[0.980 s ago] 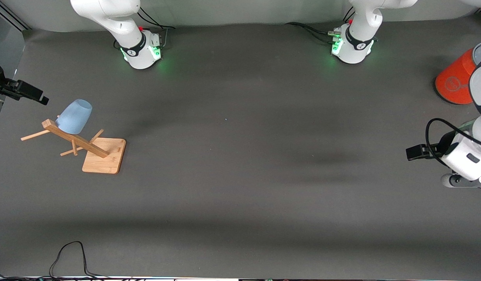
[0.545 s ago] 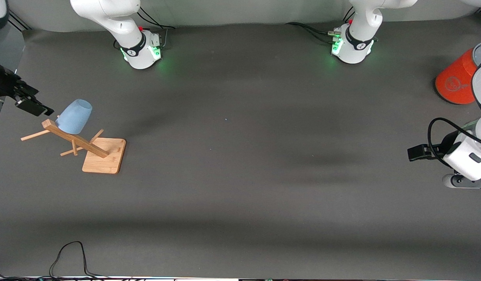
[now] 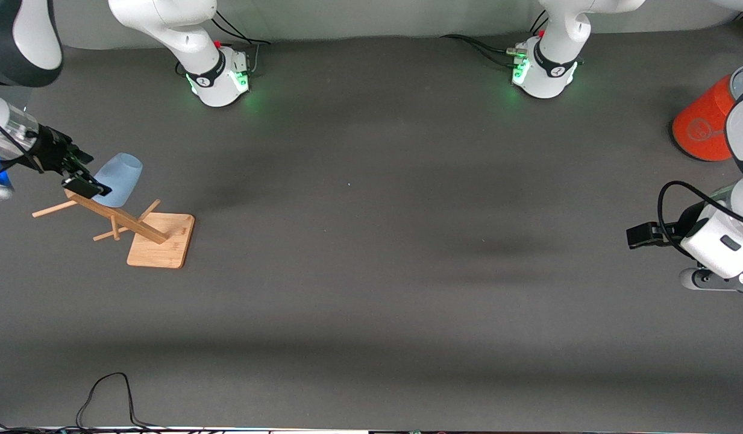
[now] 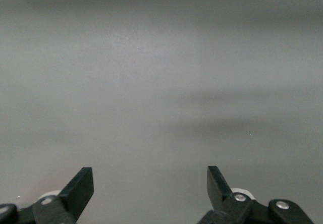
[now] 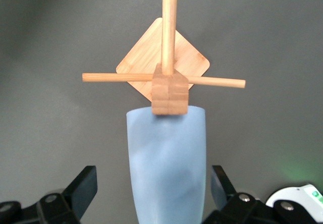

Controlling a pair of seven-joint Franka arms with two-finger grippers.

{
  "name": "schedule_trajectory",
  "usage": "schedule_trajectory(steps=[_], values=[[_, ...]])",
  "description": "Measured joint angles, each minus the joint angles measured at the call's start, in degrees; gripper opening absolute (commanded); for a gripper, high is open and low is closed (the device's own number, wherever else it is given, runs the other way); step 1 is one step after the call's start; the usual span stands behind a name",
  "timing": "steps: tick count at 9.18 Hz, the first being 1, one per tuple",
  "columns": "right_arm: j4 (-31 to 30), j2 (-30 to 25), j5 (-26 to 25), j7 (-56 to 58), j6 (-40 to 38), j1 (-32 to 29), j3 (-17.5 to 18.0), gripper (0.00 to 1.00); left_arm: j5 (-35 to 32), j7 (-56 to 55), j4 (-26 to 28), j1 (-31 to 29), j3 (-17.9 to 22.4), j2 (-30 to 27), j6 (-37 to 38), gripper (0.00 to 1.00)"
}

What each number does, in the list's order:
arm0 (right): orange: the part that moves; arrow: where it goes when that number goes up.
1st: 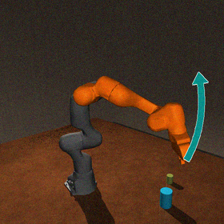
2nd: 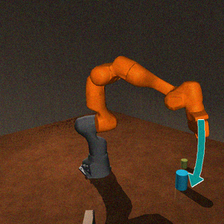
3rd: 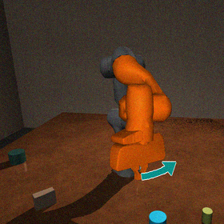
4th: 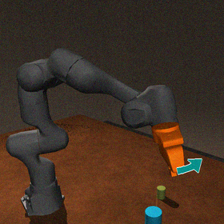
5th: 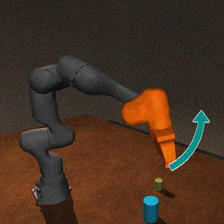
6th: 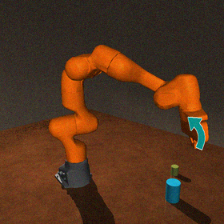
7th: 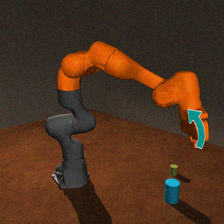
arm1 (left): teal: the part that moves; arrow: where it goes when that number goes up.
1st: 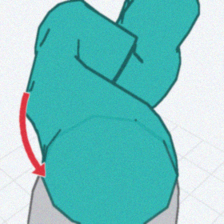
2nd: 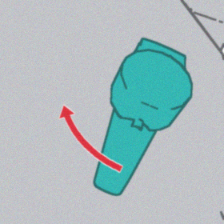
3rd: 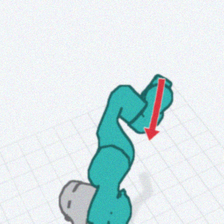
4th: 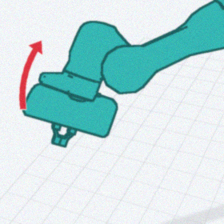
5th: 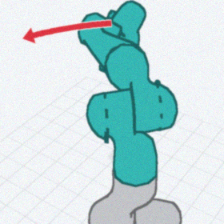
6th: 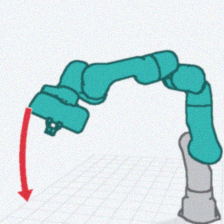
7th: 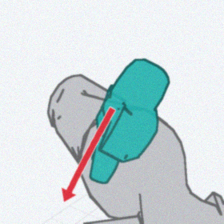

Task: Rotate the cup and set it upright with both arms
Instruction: 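Close the right gripper around the blue cup's body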

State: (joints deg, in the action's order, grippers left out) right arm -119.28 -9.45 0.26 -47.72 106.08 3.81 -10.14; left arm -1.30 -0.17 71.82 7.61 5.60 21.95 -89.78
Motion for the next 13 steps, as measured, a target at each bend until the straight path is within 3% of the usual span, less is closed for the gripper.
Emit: schedule_trajectory(steps=[5,6,7,8,9,10,13], values=[[-5.0,0.4,0.0,0.0,5.3,0.0,-0.7,1.0,0.0,0.0,-0.1,0.0,-0.2,0.0,0.0,1.0],[-5.2,0.6,0.0,0.0,5.3,-0.1,-0.8,0.95,0.0,0.0,-0.1,0.0,-0.2,0.0,0.0,1.0],[-5.3,0.7,0.0,0.0,5.3,-0.1,-0.8,0.74,0.0,0.0,-0.1,0.0,-0.3,0.0,0.0,1.0],[-5.4,0.7,0.0,0.0,5.3,-0.1,-0.8,0.64,0.0,0.0,-0.1,0.0,-0.3,0.0,0.0,1.0],[-5.4,0.7,0.0,0.0,5.3,-0.1,-0.8,0.62,0.0,0.0,-0.1,0.0,-0.3,0.0,0.0,1.0],[-5.4,0.6,0.0,0.0,5.3,-0.1,-0.8,0.53,0.0,0.0,-0.1,0.0,-0.3,0.0,0.0,1.0],[-5.4,0.6,0.0,0.0,5.3,0.0,-0.8,0.53,0.0,0.0,-0.1,0.0,-0.3,0.0,0.0,1.0]])
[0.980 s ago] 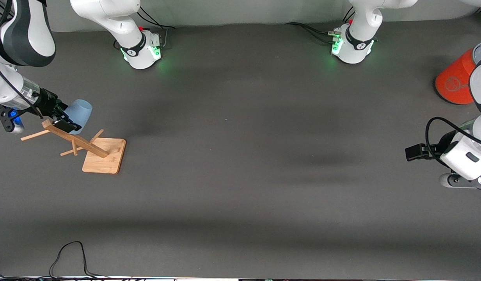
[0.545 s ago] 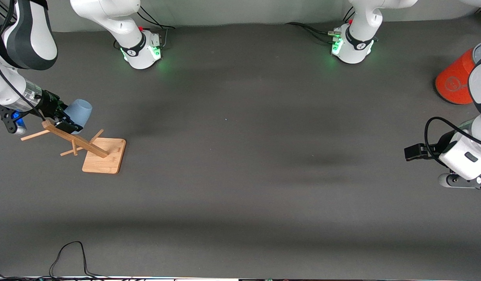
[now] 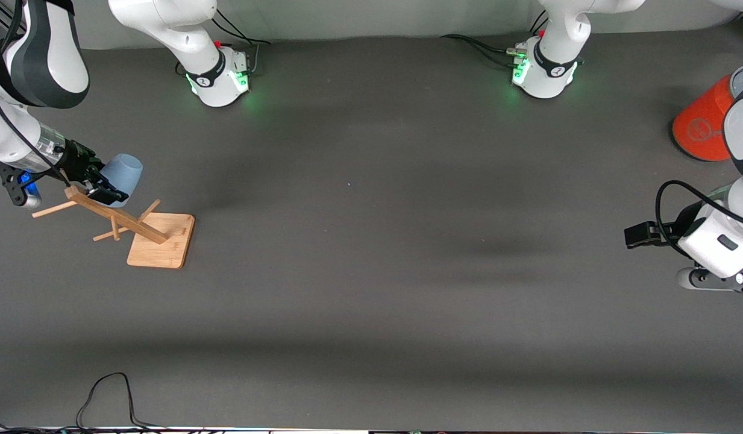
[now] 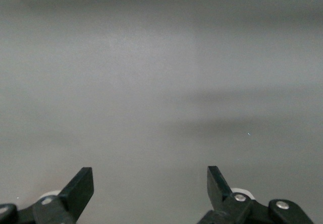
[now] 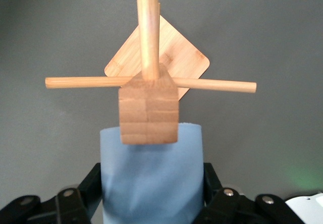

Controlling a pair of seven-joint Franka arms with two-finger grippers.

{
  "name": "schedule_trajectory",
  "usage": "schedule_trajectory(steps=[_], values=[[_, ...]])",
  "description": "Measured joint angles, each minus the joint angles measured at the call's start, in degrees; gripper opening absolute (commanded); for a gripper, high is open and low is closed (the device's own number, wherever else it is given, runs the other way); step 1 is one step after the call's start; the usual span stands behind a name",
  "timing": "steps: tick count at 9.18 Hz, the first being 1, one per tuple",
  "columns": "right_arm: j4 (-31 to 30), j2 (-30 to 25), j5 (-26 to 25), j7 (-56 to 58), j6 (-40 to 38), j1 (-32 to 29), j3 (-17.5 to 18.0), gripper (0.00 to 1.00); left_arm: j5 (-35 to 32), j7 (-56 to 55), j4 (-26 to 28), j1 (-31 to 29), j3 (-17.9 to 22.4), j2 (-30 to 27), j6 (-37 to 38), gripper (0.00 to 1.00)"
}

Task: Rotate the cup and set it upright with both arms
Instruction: 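Close the right gripper around the blue cup's body, then slide the blue cup off the peg with the right gripper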

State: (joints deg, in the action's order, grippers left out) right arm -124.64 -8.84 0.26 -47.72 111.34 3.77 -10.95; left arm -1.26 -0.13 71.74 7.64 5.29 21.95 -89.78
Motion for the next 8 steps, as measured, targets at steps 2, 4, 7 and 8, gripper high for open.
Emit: schedule_trajectory(steps=[2,4,7,8], values=[[1.5,-0.5,0.0,0.0,-3.3,0.6,0.3,0.52,0.0,0.0,0.0,0.0,0.0,0.0,0.0,1.0],[4.5,-2.4,0.0,-4.1,-8.7,4.2,0.6,0.51,0.0,0.0,0.0,0.0,-0.1,0.0,0.0,1.0],[6.5,-4.8,0.1,-16.8,-13.2,13.0,0.9,0.5,0.0,0.0,0.0,0.0,-0.1,0.0,0.0,1.0],[7.5,-4.9,0.1,-22.2,-14.1,16.4,1.0,0.48,0.0,0.0,0.0,0.0,-0.1,0.0,0.0,1.0]])
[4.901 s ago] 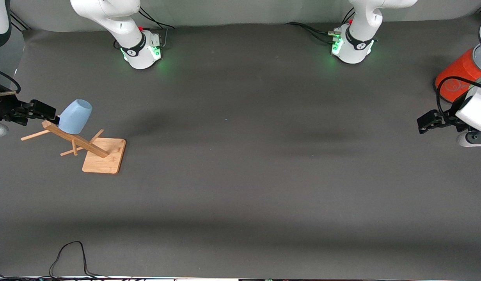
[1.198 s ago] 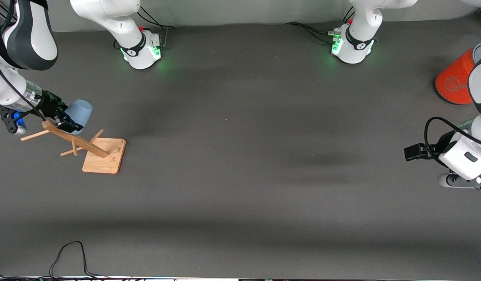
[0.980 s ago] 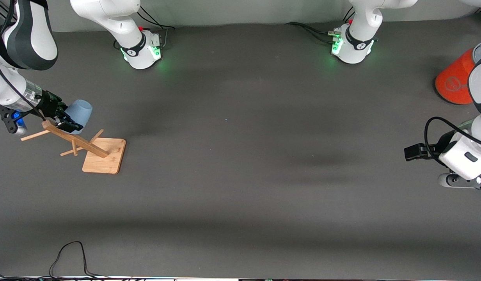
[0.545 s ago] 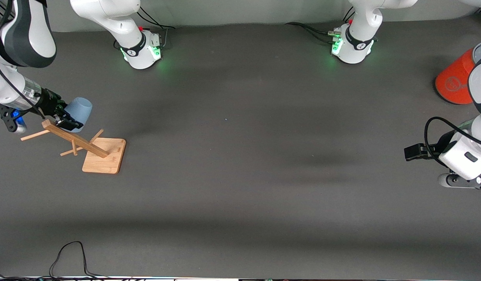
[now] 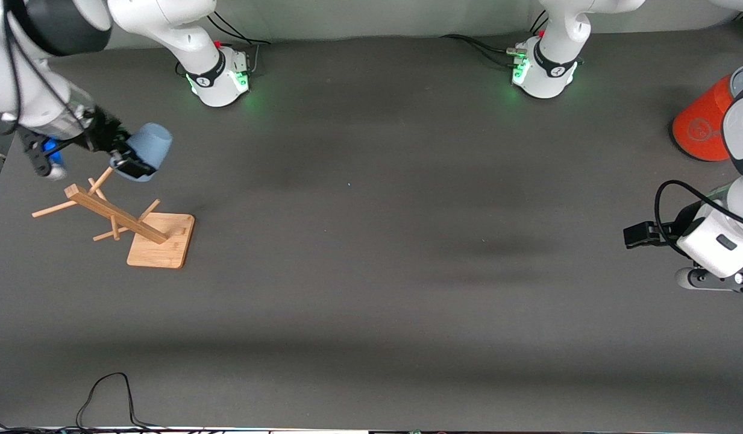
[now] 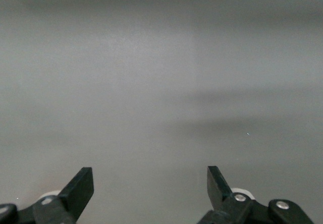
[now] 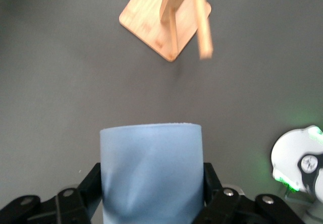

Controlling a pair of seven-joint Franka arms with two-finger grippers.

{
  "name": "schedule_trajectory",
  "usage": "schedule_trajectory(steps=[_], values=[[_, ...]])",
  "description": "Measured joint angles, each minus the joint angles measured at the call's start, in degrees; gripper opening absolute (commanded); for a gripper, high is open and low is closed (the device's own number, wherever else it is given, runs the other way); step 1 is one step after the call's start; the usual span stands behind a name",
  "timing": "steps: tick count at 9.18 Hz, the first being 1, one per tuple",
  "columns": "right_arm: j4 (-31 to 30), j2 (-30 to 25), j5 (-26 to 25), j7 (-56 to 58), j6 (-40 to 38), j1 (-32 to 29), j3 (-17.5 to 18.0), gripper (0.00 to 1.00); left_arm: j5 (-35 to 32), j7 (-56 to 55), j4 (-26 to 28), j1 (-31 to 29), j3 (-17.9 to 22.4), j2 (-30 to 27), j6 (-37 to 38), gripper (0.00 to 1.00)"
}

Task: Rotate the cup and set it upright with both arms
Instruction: 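Slide the blue cup off the peg with the right gripper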

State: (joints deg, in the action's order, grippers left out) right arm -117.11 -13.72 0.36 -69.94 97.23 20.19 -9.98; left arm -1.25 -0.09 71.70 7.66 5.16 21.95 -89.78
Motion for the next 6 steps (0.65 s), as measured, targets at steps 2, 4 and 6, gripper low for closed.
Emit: schedule_trajectory(steps=[2,4,6], values=[[1.9,0.5,1.5,-12.9,-0.4,7.6,0.1,0.47,0.0,0.0,0.0,0.0,0.0,0.0,0.0,1.0],[5.9,5.2,4.6,-24.3,0.1,13.3,0.2,0.46,0.0,0.0,0.0,0.0,0.0,0.0,0.0,1.0],[14.0,15.2,5.1,-35.7,1.9,19.7,0.3,0.45,0.0,0.0,-0.1,0.0,0.0,0.0,0.0,1.0]])
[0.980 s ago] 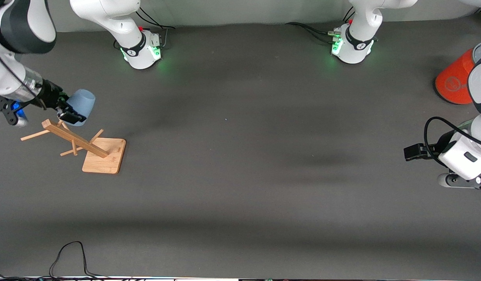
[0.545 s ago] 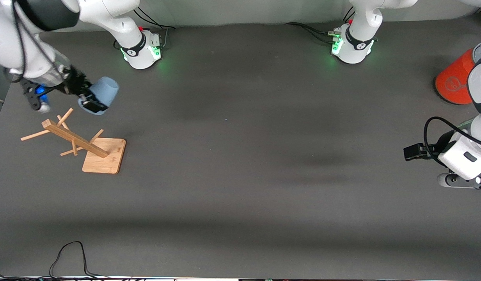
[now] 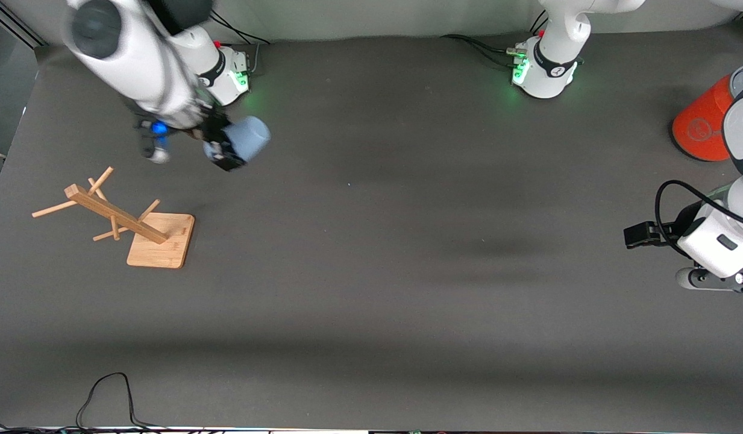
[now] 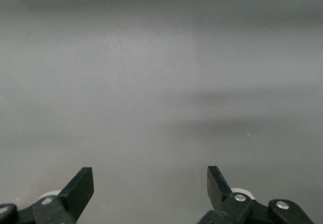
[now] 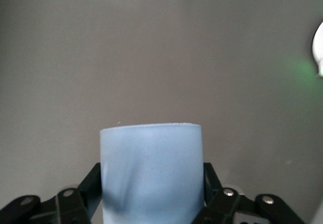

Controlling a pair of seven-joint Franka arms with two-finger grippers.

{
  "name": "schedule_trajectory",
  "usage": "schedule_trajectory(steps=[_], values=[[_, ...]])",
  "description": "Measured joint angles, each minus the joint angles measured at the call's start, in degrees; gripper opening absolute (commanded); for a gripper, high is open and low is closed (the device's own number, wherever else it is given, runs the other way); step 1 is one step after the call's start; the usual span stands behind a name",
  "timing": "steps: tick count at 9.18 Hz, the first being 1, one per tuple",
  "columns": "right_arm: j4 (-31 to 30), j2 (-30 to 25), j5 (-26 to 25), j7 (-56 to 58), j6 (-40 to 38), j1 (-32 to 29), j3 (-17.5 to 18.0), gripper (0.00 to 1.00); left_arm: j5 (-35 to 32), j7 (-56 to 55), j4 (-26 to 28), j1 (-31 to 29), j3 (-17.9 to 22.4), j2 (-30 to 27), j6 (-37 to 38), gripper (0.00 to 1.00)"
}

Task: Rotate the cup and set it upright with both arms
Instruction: 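Slide the blue cup off the peg with the right gripper, then carry the cup to mid-table and lay it on its side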

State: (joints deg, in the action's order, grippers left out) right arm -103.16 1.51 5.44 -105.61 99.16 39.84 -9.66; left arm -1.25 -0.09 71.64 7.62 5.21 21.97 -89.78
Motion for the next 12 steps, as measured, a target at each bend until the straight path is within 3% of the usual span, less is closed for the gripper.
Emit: schedule_trajectory(steps=[5,7,12], values=[[25.6,30.1,0.0,-26.2,2.4,10.7,0.2,0.44,0.0,0.0,-0.1,0.0,0.0,0.0,0.0,1.0],[29.6,37.2,0.0,-33.1,7.2,13.3,0.2,0.44,0.0,0.0,0.0,0.0,0.0,0.0,0.0,1.0],[33.0,51.2,-3.1,-43.7,16.2,19.3,0.1,0.45,0.0,0.0,-0.1,0.0,0.0,0.0,0.0,1.0]])
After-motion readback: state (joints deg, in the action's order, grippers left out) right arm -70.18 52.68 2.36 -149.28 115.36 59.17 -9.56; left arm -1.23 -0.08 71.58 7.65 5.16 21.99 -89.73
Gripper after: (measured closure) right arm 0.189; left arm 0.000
